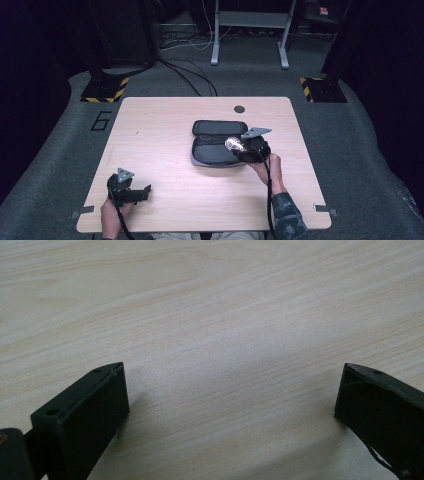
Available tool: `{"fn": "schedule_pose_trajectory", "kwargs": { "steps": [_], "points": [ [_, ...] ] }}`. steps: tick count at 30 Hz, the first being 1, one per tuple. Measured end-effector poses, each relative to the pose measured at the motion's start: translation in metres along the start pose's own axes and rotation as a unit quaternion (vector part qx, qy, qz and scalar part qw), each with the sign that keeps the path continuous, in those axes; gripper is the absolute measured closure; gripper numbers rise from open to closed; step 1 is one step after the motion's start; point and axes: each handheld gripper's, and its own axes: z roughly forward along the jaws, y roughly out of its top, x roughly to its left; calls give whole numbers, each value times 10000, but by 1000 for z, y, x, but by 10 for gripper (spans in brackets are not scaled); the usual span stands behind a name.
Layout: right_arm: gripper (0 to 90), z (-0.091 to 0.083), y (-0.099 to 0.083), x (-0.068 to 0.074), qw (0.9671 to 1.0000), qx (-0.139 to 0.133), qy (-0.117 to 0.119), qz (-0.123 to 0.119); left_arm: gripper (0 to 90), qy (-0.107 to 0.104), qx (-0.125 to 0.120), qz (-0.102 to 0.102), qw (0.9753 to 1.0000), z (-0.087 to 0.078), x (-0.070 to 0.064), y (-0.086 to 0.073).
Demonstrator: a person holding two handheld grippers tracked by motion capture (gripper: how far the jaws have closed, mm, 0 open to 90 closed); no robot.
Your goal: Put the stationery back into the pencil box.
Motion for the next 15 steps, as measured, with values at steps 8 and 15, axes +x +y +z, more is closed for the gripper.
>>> {"fn": "schedule_pose_trajectory", "kwargs": {
  "steps": [8,15],
  "points": [
    [495,17,6,-1,9999,71,53,61,6,1,0,1,10000,0,0,0],
    [495,35,10,-2,9996,210,111,131,5,-2,4,0,10000,0,0,0]
  ]
}}
